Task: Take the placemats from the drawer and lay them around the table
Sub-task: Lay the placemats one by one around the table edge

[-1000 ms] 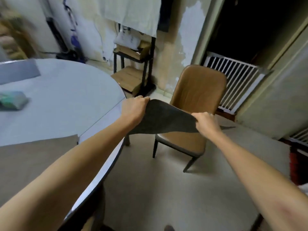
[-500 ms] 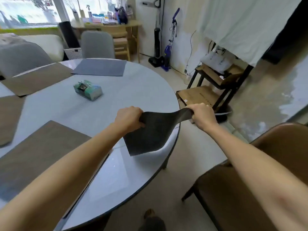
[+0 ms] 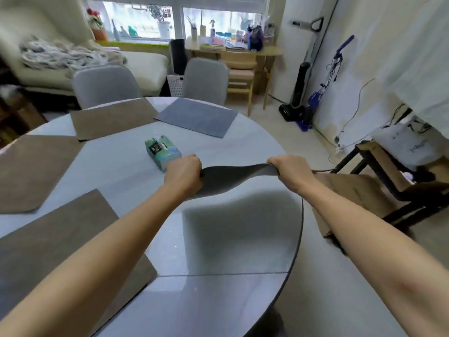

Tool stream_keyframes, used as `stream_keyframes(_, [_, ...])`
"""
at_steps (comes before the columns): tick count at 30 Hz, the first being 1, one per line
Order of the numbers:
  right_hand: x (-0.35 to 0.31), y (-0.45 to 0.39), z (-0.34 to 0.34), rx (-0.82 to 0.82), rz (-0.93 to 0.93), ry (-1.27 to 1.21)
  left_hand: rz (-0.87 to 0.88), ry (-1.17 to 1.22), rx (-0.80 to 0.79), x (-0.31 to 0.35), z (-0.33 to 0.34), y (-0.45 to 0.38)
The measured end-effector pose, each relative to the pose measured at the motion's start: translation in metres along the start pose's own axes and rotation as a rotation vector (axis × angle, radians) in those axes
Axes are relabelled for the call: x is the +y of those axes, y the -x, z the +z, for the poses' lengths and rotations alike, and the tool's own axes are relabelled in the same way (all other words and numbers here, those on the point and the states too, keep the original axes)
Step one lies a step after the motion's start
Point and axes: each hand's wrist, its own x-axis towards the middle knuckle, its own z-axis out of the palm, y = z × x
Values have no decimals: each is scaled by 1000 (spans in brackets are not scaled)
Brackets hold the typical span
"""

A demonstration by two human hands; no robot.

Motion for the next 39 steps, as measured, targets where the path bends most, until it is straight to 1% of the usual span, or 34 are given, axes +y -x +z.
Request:
stream_keyframes(4, [30,-77,34,37,-119,-34,-146,7,-81,13,11,-41])
stream_keyframes(6, [43,-109,51,47,-218,-58,-257,60,-52,25,17,-64])
stream_keyframes(8, [53,-138,63,9,-354,-73,-384,154,-27,36,23,-83])
stream_keyframes(10, [62,-165,72,-40,-459,-80,-473,196,1,43,28,-98])
stream_keyframes(12, [67,-193,80,-57,-541,-81,-518,100,27,46,34,-109])
stream_keyframes(14, [62,-218,82,-38,-653,-87,-542,-24,-6,45,37,-114])
stream_keyframes(15, [58,-228,84,-17,-746,-64,-568,-50,-33,45,37,-115])
stream_keyframes(17, [46,-248,93,53,-978,88,-609,-116,-91,43,42,-116])
stream_keyframes(19, [33,-261,107,105,-1104,220,-630,-123,-225,42,59,-118])
stream_keyframes(20, [28,-262,114,95,-1127,252,-637,-88,-318,42,70,-119])
stream_keyframes(22, [25,-261,132,-64,-1150,293,-639,3,-501,44,95,-121])
stream_keyframes(23, [25,-262,141,-147,-1152,308,-629,41,-567,48,105,-124])
stream_keyframes(26, [33,-279,154,-466,-1061,347,-614,151,-687,68,129,-134])
stream_keyframes(27, [39,-286,157,-552,-1051,370,-629,185,-714,76,137,-139])
stream_keyframes(28, [47,-293,161,-604,-1048,389,-647,221,-734,83,144,-145])
stream_keyframes(29, [56,-301,167,-594,-1068,401,-676,261,-749,90,151,-150])
stream_keyframes(32, [82,-326,192,-468,-1136,419,-828,384,-719,108,168,-169])
stream_keyframes(34, [99,-342,212,-461,-1161,368,-924,421,-701,124,178,-181])
stream_keyframes(36, [116,-356,226,-441,-1147,287,-992,435,-687,142,187,-194])
stream_keyframes(39, [139,-368,239,-347,-1169,212,-1053,527,-650,172,195,-204])
